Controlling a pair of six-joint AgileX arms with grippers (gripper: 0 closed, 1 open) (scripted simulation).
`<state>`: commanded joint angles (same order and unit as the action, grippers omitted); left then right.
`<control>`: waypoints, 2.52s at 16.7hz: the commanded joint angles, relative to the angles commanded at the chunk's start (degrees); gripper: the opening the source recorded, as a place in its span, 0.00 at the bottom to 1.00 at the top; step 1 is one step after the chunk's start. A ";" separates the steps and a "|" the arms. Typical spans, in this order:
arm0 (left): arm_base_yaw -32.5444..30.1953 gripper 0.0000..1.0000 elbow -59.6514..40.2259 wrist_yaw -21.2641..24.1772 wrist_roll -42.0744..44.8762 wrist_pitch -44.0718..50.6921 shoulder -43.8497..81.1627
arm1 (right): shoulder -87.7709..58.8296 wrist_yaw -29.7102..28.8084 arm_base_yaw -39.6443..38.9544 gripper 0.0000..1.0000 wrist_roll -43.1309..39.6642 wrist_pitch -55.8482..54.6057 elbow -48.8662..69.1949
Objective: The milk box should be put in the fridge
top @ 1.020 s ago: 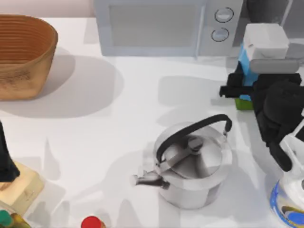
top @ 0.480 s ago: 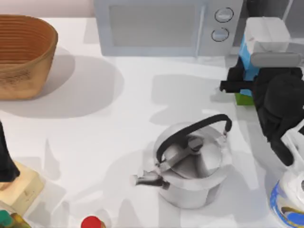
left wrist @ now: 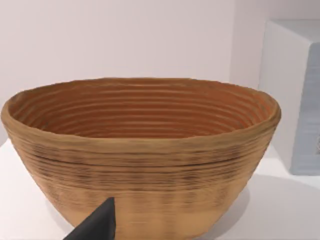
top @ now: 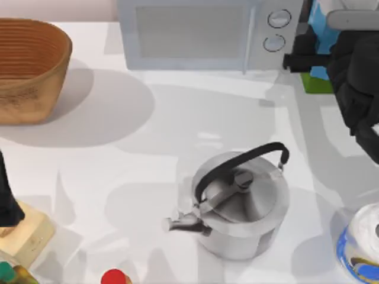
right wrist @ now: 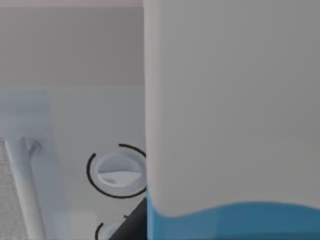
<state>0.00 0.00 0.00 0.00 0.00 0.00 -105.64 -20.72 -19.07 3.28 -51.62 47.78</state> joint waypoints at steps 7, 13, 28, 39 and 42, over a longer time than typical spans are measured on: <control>0.00 1.00 0.00 0.00 0.00 0.00 0.00 | 8.54 0.25 -0.14 0.00 -0.06 10.59 1.99; 0.00 1.00 0.00 0.00 0.00 0.00 0.00 | 10.00 1.08 0.52 0.00 -0.27 11.95 0.16; 0.00 1.00 0.00 0.00 0.00 0.00 0.00 | 67.83 12.64 10.66 0.00 -2.87 38.65 -31.23; 0.00 1.00 0.00 0.00 0.00 0.00 0.00 | 105.65 20.73 19.08 0.00 -3.28 51.63 -47.79; 0.00 1.00 0.00 0.00 0.00 0.00 0.00 | 105.65 20.73 19.08 0.00 -3.28 51.63 -47.79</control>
<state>0.00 0.00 0.00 0.00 0.00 0.00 0.00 0.00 0.00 0.00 0.00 0.00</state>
